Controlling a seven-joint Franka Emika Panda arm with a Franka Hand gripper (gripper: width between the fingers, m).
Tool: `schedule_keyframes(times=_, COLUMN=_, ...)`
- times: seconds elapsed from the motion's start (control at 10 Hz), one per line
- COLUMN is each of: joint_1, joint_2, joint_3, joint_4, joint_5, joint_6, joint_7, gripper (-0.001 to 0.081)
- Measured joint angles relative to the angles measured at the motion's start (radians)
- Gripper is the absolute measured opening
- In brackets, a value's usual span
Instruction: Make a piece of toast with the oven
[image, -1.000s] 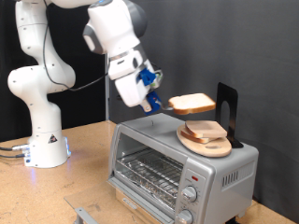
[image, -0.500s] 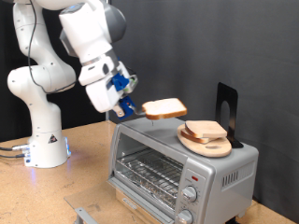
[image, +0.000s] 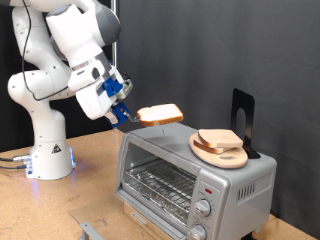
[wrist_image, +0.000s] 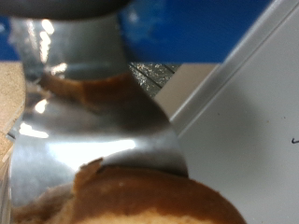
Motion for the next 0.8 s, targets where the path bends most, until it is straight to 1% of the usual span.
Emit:
schedule_keyframes(times=0.1, joint_1=-0.008, joint_2=0.001, joint_3=-0.013, joint_4=-0.01, joint_5=-0.007, joint_6=0.001, joint_7=-0.015, gripper=0.0392)
schedule_keyframes(times=0.3, joint_1=-0.061, joint_2=0.006, joint_3=-0.043, joint_4=-0.044, joint_5=-0.065, joint_6=0.006, joint_7=-0.045, gripper=0.0392)
schedule_keyframes(times=0.5, joint_1=-0.102, joint_2=0.014, joint_3=-0.082, joint_4=-0.073, joint_5=-0.08, joint_6=0.037, joint_7=-0.083, gripper=0.0392)
schedule_keyframes(times=0.6, joint_1=-0.115, joint_2=0.027, joint_3=-0.1, joint_4=-0.083, joint_5=-0.081, joint_6=0.058, joint_7=-0.101, gripper=0.0392)
schedule_keyframes(times=0.8, joint_1=-0.121, joint_2=0.082, joint_3=-0.116, joint_4=-0.099, joint_5=-0.081, joint_6=0.121, joint_7=-0.127, gripper=0.0392)
